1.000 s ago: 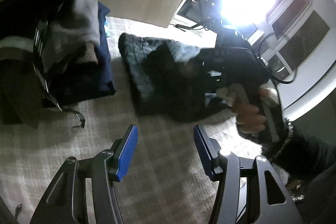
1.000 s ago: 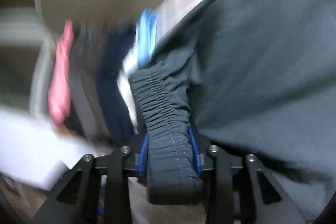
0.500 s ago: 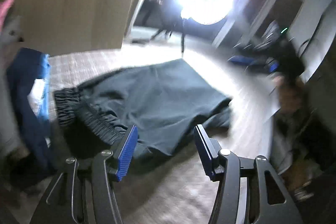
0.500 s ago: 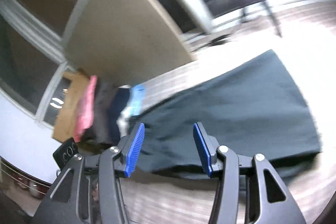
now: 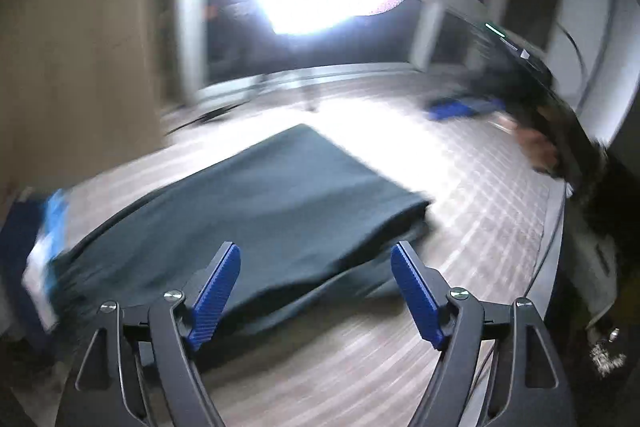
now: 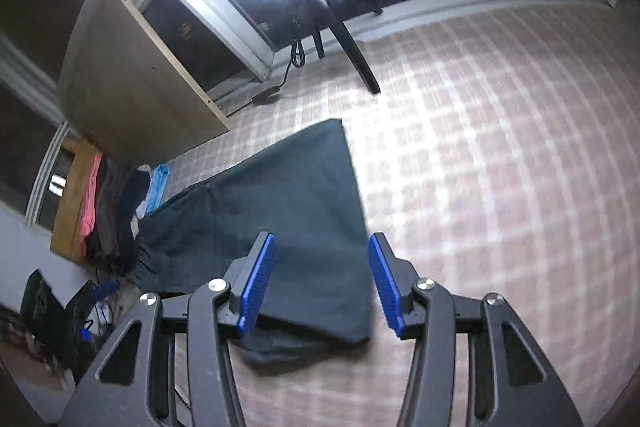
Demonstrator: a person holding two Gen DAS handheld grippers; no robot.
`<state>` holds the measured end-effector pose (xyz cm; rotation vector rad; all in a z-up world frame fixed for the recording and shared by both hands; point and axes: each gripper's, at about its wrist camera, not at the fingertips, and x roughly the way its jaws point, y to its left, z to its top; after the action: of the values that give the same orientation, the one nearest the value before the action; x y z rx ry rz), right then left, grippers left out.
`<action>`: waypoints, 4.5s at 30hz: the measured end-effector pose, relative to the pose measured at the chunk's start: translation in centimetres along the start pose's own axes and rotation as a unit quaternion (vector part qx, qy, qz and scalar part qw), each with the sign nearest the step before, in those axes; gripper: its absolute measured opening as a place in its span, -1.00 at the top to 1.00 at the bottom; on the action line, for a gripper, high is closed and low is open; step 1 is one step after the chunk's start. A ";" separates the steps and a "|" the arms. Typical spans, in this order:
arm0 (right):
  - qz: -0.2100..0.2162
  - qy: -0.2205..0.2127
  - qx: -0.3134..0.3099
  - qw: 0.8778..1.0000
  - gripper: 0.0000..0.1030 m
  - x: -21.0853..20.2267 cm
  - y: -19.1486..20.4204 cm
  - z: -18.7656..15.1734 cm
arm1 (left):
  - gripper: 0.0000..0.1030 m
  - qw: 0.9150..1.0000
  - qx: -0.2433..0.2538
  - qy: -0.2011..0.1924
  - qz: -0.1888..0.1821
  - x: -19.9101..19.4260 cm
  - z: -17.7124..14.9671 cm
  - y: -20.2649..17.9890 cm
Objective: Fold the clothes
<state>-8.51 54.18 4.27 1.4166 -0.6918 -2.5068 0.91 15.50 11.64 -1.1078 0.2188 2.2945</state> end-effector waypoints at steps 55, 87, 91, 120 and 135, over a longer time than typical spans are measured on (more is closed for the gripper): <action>0.009 -0.041 0.049 0.998 0.95 -1.1 -2.9 5.3 | 0.92 0.975 -0.109 -0.102 -0.166 1.8 1.2 -13.7; 0.059 -0.035 -0.134 0.989 0.42 9.2 18.0 1.9 | 0.82 0.950 -0.296 -0.098 0.020 -4.0 -9.7 9.2; 0.027 -0.020 -0.088 0.996 0.42 8.9 11.3 0.8 | 0.76 0.966 -0.232 -0.104 0.038 -4.4 -6.1 8.4; 0.103 0.061 0.045 0.992 -0.20 11.8 1.1 -8.5 | -0.44 0.962 -0.271 0.036 0.020 5.9 -2.6 15.7; 0.076 0.040 -0.036 0.996 -0.43 13.9 5.6 -9.5 | -0.49 0.970 -0.224 0.091 -0.019 11.2 -2.5 13.3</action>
<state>-8.29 41.20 -7.82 1.3768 -0.6612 -2.3226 -10.42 8.41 0.24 -1.5316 -0.2656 2.2664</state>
